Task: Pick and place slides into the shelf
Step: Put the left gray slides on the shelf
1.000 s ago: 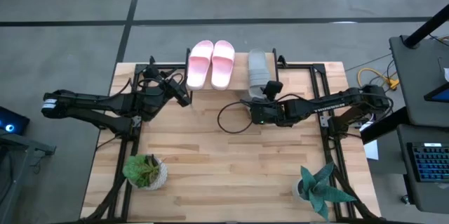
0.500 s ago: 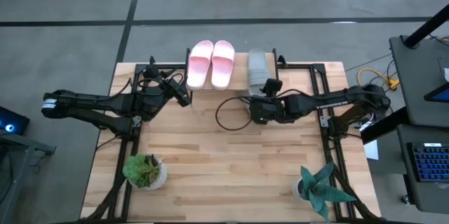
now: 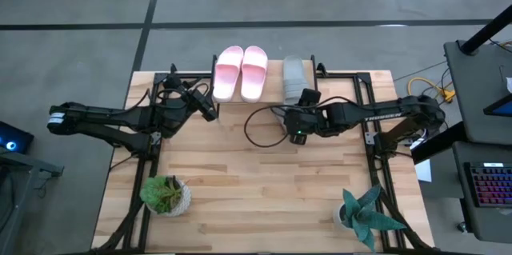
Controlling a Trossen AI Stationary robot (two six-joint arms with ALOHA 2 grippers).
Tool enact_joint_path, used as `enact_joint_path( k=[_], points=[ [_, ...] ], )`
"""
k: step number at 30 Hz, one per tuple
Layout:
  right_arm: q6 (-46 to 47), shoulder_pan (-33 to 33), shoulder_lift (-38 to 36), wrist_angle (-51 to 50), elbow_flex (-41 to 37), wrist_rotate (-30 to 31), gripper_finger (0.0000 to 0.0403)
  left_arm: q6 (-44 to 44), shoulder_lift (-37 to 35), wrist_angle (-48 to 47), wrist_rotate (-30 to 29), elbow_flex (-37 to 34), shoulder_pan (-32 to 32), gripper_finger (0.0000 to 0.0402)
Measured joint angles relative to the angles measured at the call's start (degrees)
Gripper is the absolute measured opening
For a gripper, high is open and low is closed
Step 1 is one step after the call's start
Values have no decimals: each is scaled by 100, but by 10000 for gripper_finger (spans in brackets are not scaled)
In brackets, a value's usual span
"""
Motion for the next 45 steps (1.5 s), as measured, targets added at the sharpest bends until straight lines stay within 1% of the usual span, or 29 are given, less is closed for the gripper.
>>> enact_joint_path(
  k=[4,10,14,30,39,45],
  points=[
    [-291,-1,-11,-53,220,69,226,1,-4,-8,0,0,0,212],
    [-1391,-18,3,-47,29,1026,226,2,-5,-8,0,0,-4,212],
    [-1818,-34,13,-41,-92,1248,226,3,-4,-8,0,0,-4,212],
    [-2171,-667,13,5,-369,1327,226,2,-4,-9,1,-2,-6,212],
    [-2411,-1042,13,490,-576,1391,226,2,-4,-9,1,-9,-6,212],
    [-2423,-1240,13,579,-632,1364,226,2,-4,-11,2,-15,-6,212]
  ],
)
